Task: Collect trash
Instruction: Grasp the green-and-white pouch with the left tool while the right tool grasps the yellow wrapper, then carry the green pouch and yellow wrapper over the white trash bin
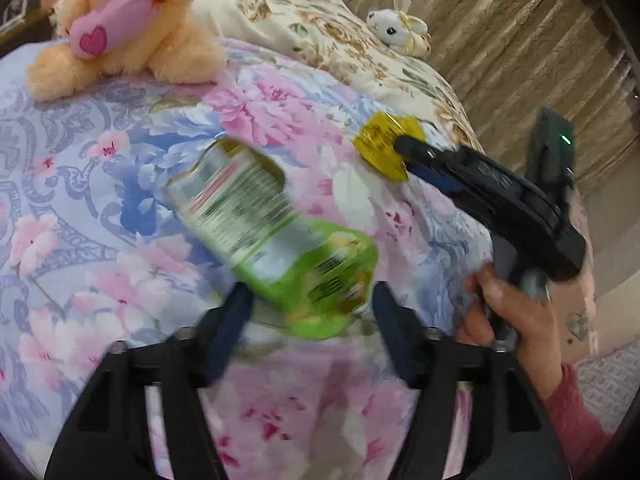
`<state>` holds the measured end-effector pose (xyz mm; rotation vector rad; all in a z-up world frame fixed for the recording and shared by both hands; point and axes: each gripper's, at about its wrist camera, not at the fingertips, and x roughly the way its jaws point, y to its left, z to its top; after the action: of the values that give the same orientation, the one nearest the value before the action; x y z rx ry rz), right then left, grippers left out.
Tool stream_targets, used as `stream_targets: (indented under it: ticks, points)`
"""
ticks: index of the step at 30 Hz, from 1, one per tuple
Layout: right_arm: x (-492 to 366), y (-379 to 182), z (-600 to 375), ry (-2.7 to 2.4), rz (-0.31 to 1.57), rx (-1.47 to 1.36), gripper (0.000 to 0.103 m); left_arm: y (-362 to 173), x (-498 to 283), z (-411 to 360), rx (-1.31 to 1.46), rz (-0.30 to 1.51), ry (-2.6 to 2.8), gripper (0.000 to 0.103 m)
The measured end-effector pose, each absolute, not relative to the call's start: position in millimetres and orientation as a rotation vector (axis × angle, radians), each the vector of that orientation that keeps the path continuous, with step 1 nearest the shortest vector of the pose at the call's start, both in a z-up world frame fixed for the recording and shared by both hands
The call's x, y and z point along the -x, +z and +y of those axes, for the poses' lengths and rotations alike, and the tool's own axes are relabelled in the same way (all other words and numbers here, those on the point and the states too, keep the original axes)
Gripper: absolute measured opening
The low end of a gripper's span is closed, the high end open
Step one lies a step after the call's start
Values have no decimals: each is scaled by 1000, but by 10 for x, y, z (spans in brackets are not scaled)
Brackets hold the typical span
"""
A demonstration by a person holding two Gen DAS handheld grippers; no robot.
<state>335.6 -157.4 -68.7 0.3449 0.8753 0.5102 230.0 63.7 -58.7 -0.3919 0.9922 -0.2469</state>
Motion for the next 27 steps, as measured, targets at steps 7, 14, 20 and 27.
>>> stream_targets:
  ticks: [7,14,20,27]
  points:
    - [-2818,-632,-2032,499,848,-435,42,-621,-2391,551,492,936,-82,72]
    - [-2353,-710,-2427,442,842,-506,42,-649,-2495,257,370,919,-77,43]
    - [-2167,-718,-2627,428,849,-520,42,-576,-2369,46,312,935,-175,41]
    - [-1948,-680,-2747,408,836,-485,42,-492,-2159,-209,266,942,-254,40]
